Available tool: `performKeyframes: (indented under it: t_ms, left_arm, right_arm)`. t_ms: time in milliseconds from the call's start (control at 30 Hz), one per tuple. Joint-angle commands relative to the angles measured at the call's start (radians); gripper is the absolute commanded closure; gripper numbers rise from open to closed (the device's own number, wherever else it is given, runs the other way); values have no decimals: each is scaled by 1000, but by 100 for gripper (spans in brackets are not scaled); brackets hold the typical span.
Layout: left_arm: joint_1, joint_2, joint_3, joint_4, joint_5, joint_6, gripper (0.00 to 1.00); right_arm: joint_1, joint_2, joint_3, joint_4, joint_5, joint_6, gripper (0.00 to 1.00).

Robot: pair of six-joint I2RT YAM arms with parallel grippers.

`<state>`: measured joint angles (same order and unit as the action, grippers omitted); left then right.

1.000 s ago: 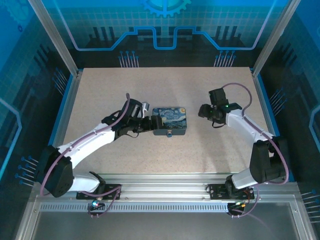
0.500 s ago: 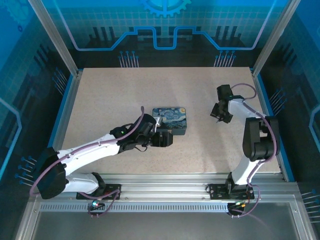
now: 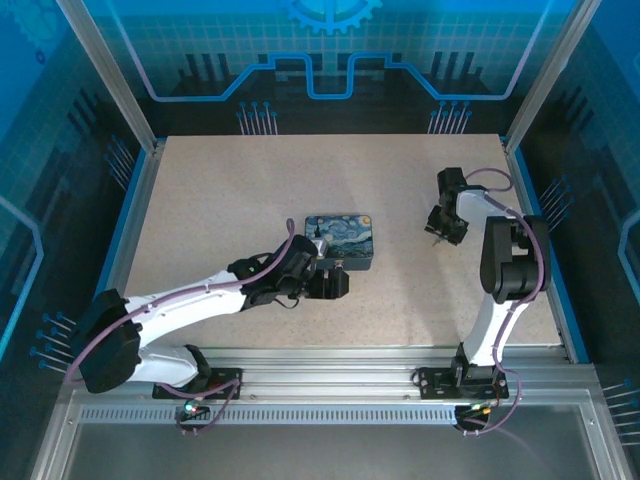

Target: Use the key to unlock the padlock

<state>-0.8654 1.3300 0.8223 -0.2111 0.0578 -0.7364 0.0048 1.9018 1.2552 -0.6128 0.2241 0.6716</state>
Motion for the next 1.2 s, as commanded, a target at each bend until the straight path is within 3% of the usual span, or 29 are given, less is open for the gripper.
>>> performKeyframes:
  t_ms: [0,167,267,400,500,667,1167]
  left_arm:
    - [-7,18,-23,39,0,-34,20]
    - [-7,27,-24,45,1,-38,20]
    - [-8,30,-26,50,2,-41,20]
    - [-8,36,-28,52,2,-46,20]
    - [-10,38,-32,60,3,-52,20]
    - [-9,34,-38,65,2,-59,21]
    - [-3,-17,0,34,-51,-15,20]
  right_arm:
    - [-16,21,2,-11,-22,26,54]
    - [-19,31,-13,3,-33,29,60]
    - [-25,37,-23,12,-43,27,70]
    - [-40,37,-43,28,-71,40,73]
    - [-45,37,-46,32,-83,39,84]
    - [-46,5,-78,50,-87,38,92]
    - [-14,-397,-230,94,-202,50,96]
